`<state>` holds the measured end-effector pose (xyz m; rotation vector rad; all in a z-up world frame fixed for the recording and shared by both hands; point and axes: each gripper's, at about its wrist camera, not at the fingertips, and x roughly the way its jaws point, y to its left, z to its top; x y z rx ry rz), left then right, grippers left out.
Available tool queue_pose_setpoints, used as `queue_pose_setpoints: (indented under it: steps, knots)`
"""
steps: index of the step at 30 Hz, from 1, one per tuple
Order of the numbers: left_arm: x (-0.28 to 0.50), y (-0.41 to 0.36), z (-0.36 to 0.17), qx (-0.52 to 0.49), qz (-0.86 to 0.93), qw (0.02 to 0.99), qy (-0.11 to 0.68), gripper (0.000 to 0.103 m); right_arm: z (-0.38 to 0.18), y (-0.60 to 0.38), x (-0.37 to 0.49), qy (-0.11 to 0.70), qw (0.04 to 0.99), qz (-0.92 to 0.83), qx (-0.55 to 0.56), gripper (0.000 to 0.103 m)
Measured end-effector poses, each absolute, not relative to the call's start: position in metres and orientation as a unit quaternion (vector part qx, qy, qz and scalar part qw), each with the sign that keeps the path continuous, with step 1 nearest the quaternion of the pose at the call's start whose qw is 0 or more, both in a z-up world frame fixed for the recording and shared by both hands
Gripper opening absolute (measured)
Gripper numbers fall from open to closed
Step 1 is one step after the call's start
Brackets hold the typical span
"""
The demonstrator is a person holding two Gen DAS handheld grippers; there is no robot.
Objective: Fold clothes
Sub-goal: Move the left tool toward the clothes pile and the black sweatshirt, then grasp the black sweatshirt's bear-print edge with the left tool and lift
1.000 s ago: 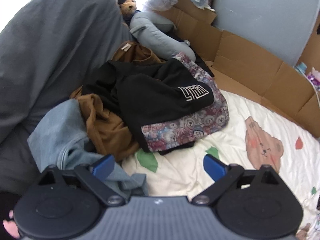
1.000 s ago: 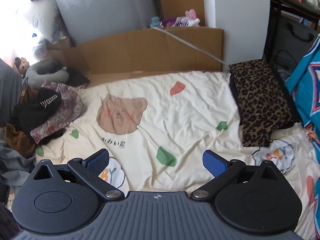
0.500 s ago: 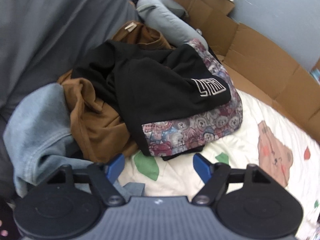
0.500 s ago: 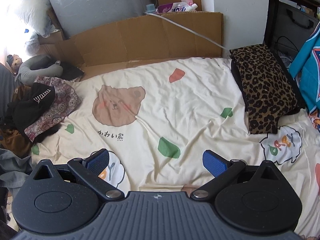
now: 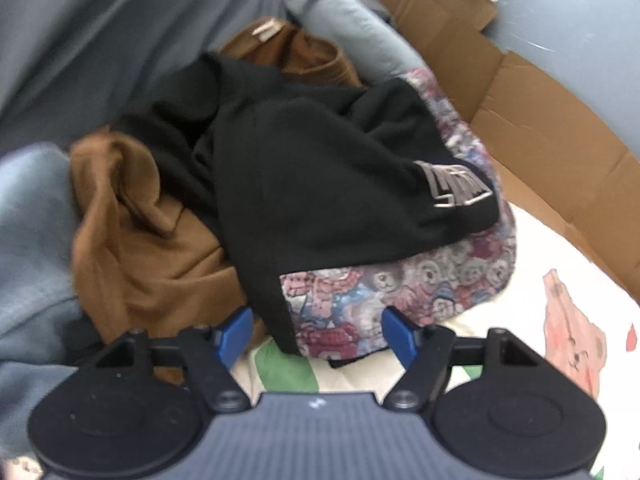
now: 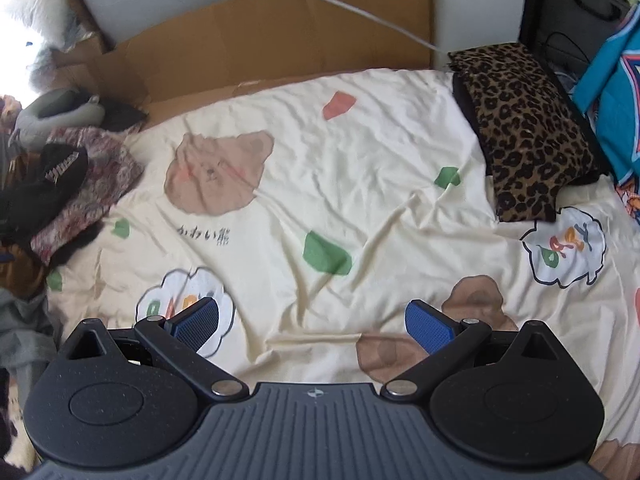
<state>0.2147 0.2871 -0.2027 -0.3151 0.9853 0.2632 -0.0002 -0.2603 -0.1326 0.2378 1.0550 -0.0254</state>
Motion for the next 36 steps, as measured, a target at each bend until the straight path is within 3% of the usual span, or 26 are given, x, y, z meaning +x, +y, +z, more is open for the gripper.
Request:
queue_pose_setpoints:
  steps: [11,12,14,15,16,21,28,36]
  knots:
    - [0.236,0.302,-0.263,-0.179,0.159,0.859,0.453,0.079,-0.142,-0.267,-0.01,0.511,0.853,-0.003,0.106,0.102]
    - [0.236,0.303,-0.266,-0.185,0.156,0.859,0.451,0.075,-0.142,-0.267,-0.012,0.51,0.854,0.003,0.104,0.102]
    - [0.236,0.303,-0.27,-0.201,0.145,0.861,0.444,0.058,-0.143,-0.267,-0.014,0.508,0.856,0.015,0.095,0.102]
    - [0.235,0.303,-0.272,-0.209,0.139,0.862,0.44,0.043,-0.144,-0.268,-0.015,0.507,0.857,0.019,0.088,0.102]
    - [0.234,0.3,-0.271,-0.21,0.138,0.864,0.437,0.034,-0.145,-0.268,-0.015,0.507,0.858,0.022,0.086,0.102]
    - [0.223,0.282,-0.257,-0.193,0.137,0.873,0.427,0.015,-0.155,-0.271,-0.009,0.514,0.852,0.024,0.092,0.102]
    - [0.195,0.266,-0.226,-0.202,0.103,0.879,0.419,0.006,-0.149,-0.268,-0.007,0.502,0.858,0.029,0.102,0.102]
    - [0.161,0.235,-0.2,-0.2,0.068,0.876,0.433,0.005,-0.125,-0.275,-0.012,0.471,0.87,0.016,0.146,0.102]
